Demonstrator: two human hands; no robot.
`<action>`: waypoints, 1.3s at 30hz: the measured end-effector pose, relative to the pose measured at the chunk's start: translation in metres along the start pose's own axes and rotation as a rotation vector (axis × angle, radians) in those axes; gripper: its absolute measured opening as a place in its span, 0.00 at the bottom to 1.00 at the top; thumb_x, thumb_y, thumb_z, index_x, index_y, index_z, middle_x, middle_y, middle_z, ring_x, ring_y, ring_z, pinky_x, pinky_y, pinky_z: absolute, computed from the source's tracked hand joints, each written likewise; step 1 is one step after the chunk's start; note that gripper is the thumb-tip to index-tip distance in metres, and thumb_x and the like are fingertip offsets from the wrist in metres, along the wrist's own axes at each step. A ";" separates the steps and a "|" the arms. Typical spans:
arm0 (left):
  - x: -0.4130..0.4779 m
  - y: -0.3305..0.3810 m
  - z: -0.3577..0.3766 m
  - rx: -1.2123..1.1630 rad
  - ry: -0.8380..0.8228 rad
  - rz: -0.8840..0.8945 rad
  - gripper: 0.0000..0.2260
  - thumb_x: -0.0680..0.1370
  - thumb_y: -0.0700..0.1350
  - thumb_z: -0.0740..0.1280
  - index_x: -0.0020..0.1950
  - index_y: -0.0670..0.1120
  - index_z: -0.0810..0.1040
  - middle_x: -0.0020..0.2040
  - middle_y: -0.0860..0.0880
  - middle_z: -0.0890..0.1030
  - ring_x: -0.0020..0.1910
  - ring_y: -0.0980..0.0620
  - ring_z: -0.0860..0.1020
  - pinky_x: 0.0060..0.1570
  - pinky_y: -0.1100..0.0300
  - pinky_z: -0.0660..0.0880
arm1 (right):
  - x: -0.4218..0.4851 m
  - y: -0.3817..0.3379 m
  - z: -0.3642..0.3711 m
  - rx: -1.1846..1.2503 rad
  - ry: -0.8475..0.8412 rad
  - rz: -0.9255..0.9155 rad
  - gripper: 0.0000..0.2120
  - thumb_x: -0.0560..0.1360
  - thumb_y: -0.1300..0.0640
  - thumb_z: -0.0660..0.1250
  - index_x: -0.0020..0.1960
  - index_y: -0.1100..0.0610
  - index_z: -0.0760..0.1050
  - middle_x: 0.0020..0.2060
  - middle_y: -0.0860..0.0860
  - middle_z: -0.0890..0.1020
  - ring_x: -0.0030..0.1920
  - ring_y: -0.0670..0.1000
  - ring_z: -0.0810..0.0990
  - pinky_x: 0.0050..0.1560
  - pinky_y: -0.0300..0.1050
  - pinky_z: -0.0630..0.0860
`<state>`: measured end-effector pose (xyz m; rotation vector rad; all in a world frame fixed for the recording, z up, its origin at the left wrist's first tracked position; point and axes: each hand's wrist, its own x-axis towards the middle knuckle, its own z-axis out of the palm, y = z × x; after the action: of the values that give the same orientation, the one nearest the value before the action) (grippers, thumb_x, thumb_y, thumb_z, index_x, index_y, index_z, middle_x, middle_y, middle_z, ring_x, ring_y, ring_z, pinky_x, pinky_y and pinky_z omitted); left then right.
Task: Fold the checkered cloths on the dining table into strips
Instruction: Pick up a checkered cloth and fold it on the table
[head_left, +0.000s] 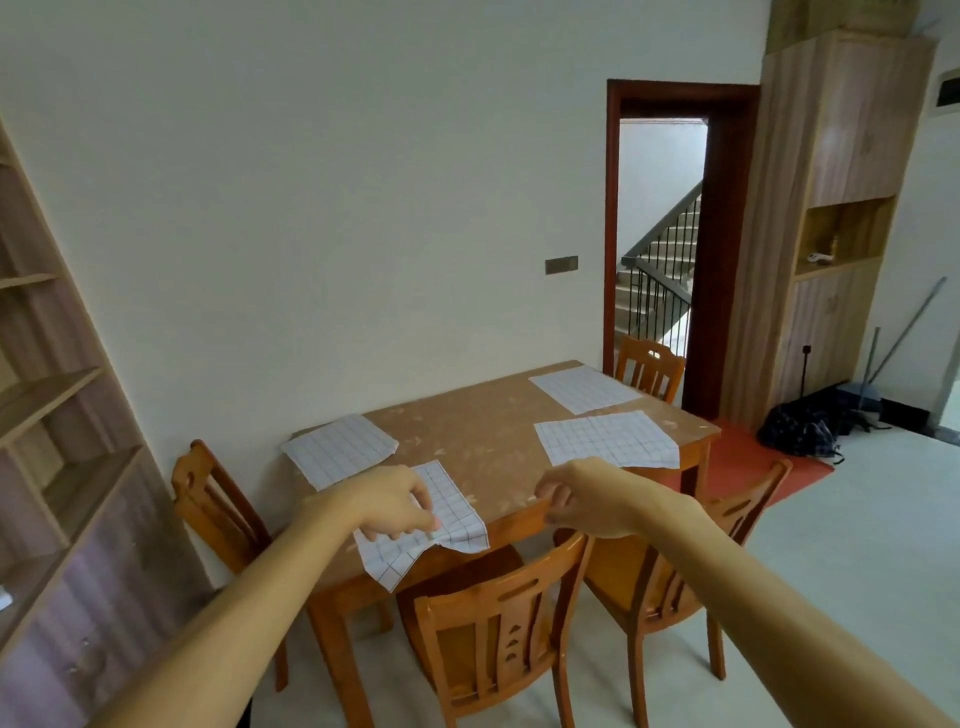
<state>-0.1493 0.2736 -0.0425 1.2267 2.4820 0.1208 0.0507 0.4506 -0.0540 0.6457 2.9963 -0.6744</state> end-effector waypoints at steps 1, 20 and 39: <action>0.011 -0.002 0.000 -0.003 -0.003 0.006 0.18 0.79 0.55 0.69 0.67 0.52 0.77 0.50 0.55 0.81 0.48 0.57 0.82 0.47 0.60 0.81 | 0.011 0.004 0.000 0.002 -0.002 0.000 0.16 0.79 0.54 0.66 0.67 0.50 0.75 0.61 0.50 0.81 0.58 0.50 0.81 0.59 0.46 0.79; 0.226 -0.155 -0.025 -0.002 -0.046 -0.017 0.18 0.78 0.60 0.69 0.65 0.54 0.78 0.63 0.50 0.79 0.56 0.54 0.78 0.62 0.53 0.77 | 0.302 0.019 0.033 -0.008 -0.091 0.011 0.15 0.79 0.55 0.67 0.65 0.51 0.77 0.60 0.49 0.82 0.57 0.48 0.81 0.61 0.43 0.78; 0.410 -0.235 0.059 -0.204 -0.225 -0.117 0.13 0.80 0.52 0.67 0.63 0.51 0.80 0.58 0.50 0.81 0.55 0.53 0.79 0.57 0.54 0.79 | 0.527 0.114 0.127 0.050 -0.372 0.059 0.13 0.79 0.54 0.68 0.64 0.52 0.78 0.60 0.50 0.82 0.56 0.50 0.81 0.62 0.48 0.79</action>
<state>-0.5314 0.4435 -0.2701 0.9537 2.2763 0.1884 -0.3978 0.6991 -0.2639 0.5387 2.6170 -0.7714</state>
